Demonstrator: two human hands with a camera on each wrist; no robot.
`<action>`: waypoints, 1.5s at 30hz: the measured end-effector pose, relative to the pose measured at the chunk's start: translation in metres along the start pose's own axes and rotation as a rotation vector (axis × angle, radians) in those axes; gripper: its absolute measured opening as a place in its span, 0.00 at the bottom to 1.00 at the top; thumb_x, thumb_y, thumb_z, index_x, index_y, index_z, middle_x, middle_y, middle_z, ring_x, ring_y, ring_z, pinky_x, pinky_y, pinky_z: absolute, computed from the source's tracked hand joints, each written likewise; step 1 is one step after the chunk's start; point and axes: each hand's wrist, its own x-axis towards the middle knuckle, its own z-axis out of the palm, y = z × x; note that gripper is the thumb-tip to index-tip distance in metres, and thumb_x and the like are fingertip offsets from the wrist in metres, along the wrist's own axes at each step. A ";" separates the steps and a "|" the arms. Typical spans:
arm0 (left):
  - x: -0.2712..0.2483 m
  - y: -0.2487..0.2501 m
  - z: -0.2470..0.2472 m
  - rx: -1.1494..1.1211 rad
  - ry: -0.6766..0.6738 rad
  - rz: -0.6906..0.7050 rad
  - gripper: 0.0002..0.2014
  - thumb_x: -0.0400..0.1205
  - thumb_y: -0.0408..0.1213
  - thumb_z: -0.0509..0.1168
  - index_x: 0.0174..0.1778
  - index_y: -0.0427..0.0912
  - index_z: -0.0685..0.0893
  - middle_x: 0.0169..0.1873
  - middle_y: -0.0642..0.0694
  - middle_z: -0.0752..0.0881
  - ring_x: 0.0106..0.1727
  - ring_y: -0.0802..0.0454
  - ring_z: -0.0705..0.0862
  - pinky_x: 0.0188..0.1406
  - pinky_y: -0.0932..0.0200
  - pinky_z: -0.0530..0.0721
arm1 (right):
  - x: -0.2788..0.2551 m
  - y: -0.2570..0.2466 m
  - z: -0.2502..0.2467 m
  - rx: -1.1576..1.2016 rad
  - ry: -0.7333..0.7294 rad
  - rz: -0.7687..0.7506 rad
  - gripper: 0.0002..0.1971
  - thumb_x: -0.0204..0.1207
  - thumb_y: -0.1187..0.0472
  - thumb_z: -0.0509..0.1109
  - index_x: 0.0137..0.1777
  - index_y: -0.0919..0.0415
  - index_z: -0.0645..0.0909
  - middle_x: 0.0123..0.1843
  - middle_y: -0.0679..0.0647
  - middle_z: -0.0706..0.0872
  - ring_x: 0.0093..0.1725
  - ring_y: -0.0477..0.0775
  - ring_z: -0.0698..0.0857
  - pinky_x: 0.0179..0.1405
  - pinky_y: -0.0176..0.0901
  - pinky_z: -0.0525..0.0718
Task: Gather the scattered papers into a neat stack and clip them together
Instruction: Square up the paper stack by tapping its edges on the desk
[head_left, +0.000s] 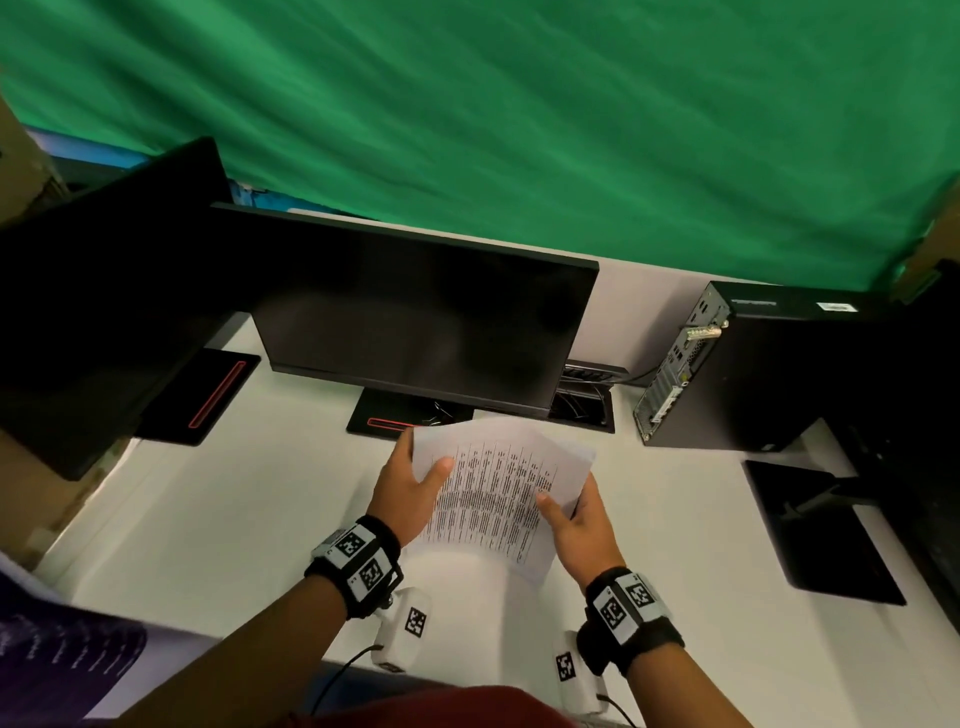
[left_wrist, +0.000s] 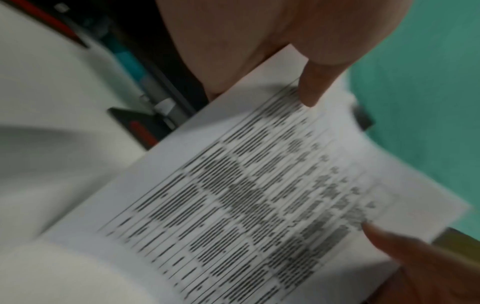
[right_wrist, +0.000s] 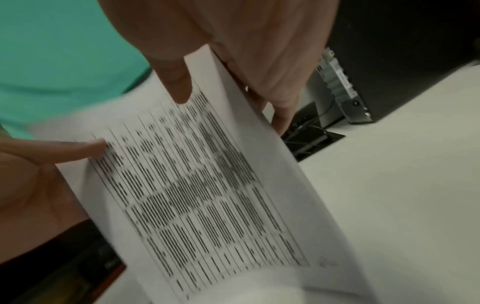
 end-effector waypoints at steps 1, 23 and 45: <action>0.001 -0.009 0.001 0.013 -0.021 -0.047 0.16 0.83 0.38 0.65 0.66 0.49 0.73 0.51 0.54 0.83 0.53 0.53 0.86 0.41 0.68 0.86 | -0.001 0.006 0.000 -0.029 -0.009 0.018 0.21 0.81 0.63 0.71 0.70 0.47 0.71 0.65 0.50 0.85 0.66 0.54 0.84 0.69 0.59 0.83; 0.013 -0.017 -0.002 0.050 -0.130 -0.104 0.21 0.81 0.42 0.68 0.69 0.49 0.72 0.57 0.50 0.87 0.58 0.51 0.86 0.59 0.49 0.86 | -0.003 -0.005 -0.011 -0.011 0.100 -0.010 0.24 0.77 0.67 0.75 0.68 0.50 0.71 0.58 0.44 0.86 0.59 0.44 0.85 0.61 0.47 0.84; 0.021 0.024 0.012 -0.353 0.046 -0.140 0.16 0.86 0.53 0.56 0.53 0.46 0.83 0.42 0.41 0.86 0.40 0.47 0.86 0.36 0.52 0.86 | 0.009 -0.047 0.004 0.320 0.336 0.021 0.10 0.84 0.55 0.64 0.46 0.57 0.83 0.38 0.53 0.87 0.37 0.54 0.86 0.35 0.45 0.81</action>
